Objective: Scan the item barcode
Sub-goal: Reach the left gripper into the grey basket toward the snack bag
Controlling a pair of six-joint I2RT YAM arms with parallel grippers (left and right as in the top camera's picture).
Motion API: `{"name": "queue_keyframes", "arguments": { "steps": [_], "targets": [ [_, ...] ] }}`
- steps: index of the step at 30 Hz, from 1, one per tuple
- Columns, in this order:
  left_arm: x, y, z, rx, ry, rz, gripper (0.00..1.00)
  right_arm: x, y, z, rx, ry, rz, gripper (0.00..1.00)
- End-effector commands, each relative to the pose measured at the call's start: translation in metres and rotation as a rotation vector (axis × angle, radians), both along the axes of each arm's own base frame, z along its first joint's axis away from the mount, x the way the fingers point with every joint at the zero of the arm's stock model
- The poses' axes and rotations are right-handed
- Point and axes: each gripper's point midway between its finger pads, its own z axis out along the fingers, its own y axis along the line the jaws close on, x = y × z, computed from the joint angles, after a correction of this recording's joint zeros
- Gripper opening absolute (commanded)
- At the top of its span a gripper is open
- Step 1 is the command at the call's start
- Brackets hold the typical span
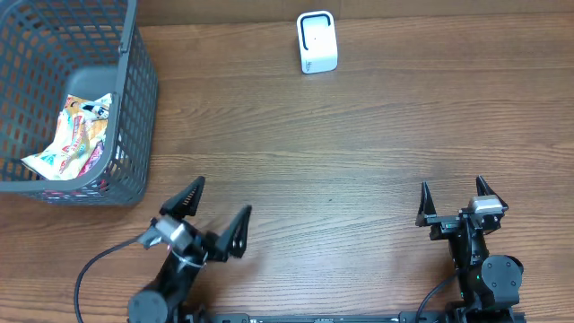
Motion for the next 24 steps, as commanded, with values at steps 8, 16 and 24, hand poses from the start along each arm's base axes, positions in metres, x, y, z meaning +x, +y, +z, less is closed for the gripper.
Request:
{"name": "queue_keyframes", "arguments": {
  "steps": [8,16,24],
  "targets": [
    [-0.003,0.032,0.108,0.279,0.071,0.287,1.00,0.000,-0.001,-0.002,-0.004,-0.005,-0.008,1.00],
    [0.020,0.009,0.111,0.356,0.506,0.044,1.00,0.000,-0.001,-0.002,-0.004,-0.005,-0.008,1.00],
    [0.060,0.045,0.125,0.387,0.783,0.212,1.00,0.000,-0.001,-0.002,-0.004,-0.005,-0.008,1.00]
  ]
}}
